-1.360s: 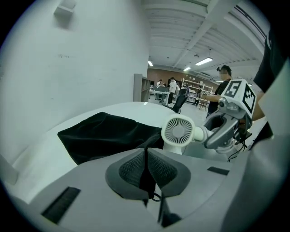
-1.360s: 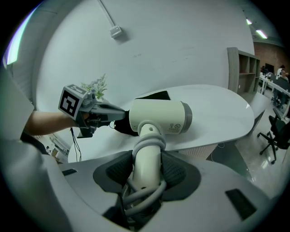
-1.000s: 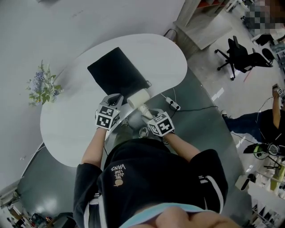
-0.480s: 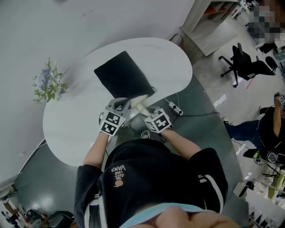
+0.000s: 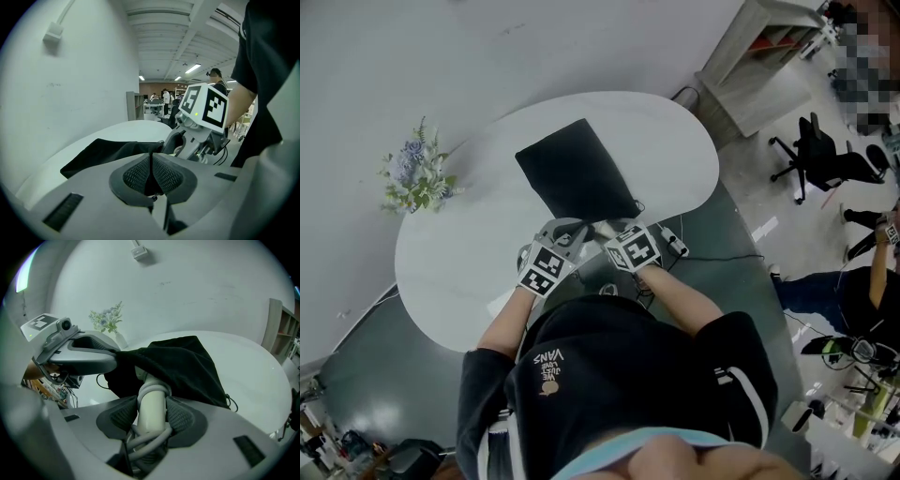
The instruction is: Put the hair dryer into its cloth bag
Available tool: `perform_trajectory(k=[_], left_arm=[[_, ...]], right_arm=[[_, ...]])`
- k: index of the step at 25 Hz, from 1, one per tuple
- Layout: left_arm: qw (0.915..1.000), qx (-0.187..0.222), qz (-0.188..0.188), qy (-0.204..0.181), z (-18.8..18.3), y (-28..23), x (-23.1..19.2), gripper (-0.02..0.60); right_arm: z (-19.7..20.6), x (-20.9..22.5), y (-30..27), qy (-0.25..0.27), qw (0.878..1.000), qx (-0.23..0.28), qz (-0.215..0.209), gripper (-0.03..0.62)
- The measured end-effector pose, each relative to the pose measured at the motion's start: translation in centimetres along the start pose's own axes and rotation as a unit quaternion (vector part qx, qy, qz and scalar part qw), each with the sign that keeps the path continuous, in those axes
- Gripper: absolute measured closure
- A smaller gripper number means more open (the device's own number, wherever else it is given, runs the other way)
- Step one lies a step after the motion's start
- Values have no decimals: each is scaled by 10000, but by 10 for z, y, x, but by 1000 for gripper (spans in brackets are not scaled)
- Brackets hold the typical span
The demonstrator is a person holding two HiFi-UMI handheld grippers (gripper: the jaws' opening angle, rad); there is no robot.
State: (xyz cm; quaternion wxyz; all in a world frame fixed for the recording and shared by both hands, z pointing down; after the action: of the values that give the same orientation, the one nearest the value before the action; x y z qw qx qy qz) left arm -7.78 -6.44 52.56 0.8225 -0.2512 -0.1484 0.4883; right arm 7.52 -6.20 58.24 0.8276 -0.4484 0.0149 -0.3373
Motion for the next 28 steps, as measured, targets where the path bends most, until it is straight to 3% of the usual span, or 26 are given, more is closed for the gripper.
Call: perform_trajectory(k=[14, 28], left_arm=[[9983, 83, 465, 351, 10, 6, -10, 549], [9972, -41, 525, 526, 20, 5, -29, 549]], right_arm=[[-48, 15, -39, 212, 9998, 29, 53, 387], [-77, 21, -64, 382, 9992, 84, 63, 387]])
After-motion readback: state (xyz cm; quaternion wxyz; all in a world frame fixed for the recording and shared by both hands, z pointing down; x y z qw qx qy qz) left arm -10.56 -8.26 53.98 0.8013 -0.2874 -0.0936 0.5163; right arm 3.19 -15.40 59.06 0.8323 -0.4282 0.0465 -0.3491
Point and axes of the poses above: the fingertips, and each gripper's own axes: y backward along the fingers, x to its right, z out of its underside, the point moved 10 cm from there along y, backward along the fingers, and after that the axes turned 2 degrees about y, right-handed, at the moved point
